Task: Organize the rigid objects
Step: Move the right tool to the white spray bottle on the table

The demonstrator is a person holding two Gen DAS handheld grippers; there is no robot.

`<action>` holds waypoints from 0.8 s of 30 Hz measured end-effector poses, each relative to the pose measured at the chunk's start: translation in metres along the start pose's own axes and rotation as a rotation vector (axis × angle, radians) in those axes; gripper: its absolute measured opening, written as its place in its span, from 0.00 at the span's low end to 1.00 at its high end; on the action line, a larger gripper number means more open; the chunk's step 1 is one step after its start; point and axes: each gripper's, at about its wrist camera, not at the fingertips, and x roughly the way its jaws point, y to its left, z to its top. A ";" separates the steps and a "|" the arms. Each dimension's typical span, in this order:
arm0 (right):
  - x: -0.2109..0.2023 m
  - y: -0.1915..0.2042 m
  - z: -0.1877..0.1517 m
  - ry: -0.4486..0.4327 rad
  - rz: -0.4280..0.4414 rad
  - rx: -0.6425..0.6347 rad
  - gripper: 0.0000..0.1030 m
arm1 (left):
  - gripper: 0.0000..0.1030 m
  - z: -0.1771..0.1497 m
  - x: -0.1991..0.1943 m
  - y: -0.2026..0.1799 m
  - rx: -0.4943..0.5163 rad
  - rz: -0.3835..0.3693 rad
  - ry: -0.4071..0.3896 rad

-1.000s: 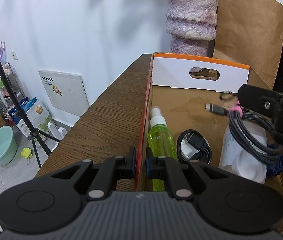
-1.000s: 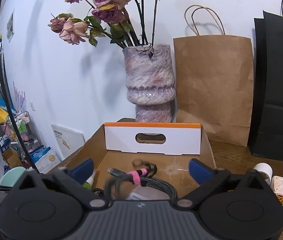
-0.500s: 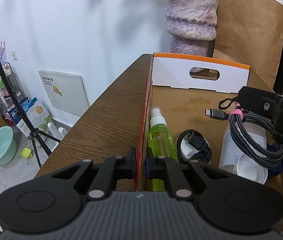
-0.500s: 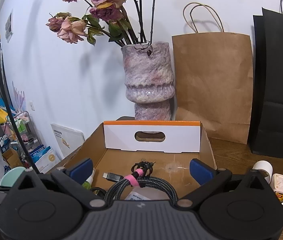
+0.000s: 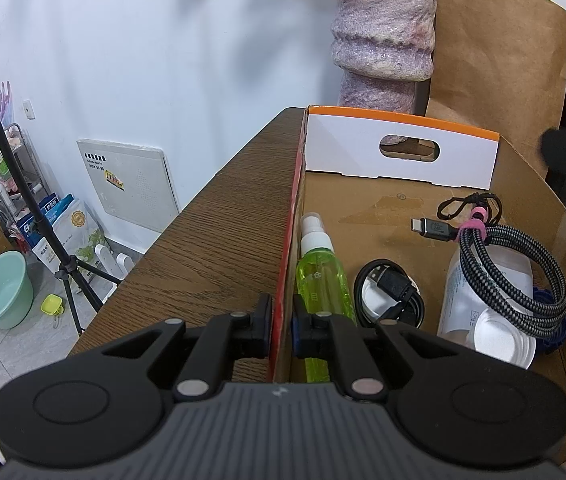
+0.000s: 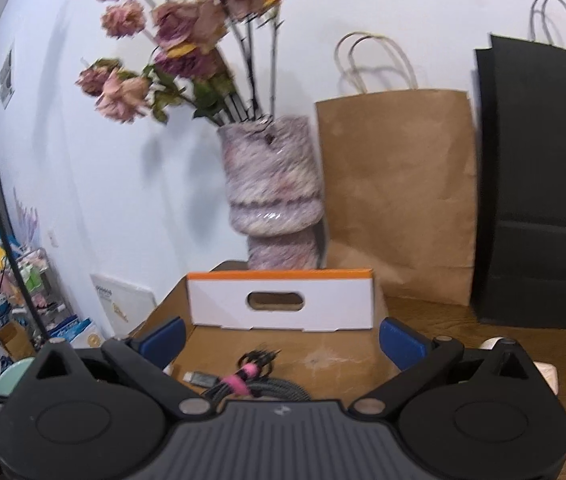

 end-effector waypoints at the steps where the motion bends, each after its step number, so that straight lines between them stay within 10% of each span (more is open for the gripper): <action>1: -0.002 -0.004 0.002 -0.006 -0.005 0.004 1.00 | 0.10 0.000 0.000 0.000 0.000 0.000 0.000; 24: -0.016 -0.133 -0.028 0.098 -0.323 -0.041 1.00 | 0.10 0.000 0.000 0.000 0.000 0.000 0.000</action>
